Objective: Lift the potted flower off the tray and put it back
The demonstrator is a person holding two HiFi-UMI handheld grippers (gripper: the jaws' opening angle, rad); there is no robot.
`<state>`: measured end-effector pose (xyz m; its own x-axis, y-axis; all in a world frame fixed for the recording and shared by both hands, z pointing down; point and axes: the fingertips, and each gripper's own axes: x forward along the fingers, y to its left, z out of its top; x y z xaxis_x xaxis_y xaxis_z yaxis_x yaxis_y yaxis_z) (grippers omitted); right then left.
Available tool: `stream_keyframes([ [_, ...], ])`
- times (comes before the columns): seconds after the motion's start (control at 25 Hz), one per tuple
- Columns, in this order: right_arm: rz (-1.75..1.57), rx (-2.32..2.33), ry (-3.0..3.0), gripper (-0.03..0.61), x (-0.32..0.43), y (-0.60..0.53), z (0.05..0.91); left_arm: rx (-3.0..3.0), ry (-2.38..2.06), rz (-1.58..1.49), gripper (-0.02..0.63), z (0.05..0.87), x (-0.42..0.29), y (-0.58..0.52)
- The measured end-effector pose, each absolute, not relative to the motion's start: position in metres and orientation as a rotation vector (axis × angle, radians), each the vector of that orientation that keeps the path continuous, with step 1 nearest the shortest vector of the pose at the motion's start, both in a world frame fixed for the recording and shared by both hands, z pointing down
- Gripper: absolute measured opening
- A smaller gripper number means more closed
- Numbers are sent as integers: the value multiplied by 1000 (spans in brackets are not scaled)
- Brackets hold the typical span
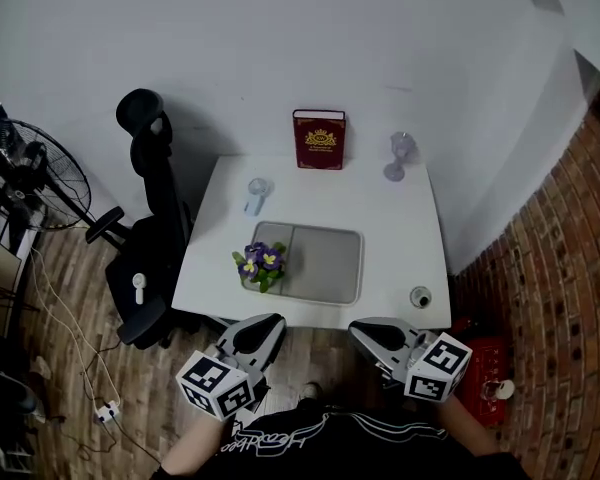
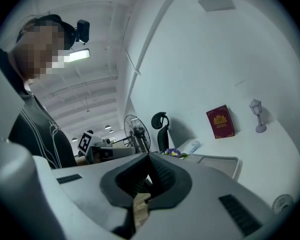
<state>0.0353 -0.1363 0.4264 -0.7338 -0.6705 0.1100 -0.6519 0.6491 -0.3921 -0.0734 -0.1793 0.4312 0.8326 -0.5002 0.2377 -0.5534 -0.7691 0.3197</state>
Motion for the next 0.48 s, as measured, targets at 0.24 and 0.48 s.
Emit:
stream_keyframes([
  [0.24, -621, -1046, 2795, 2, 28, -121, 419, 2675, -735, 166, 46, 416, -61, -152],
  [0.48, -623, -1029, 2775, 2, 28, -107, 412, 2693, -747, 174, 46, 408, -61, -138],
])
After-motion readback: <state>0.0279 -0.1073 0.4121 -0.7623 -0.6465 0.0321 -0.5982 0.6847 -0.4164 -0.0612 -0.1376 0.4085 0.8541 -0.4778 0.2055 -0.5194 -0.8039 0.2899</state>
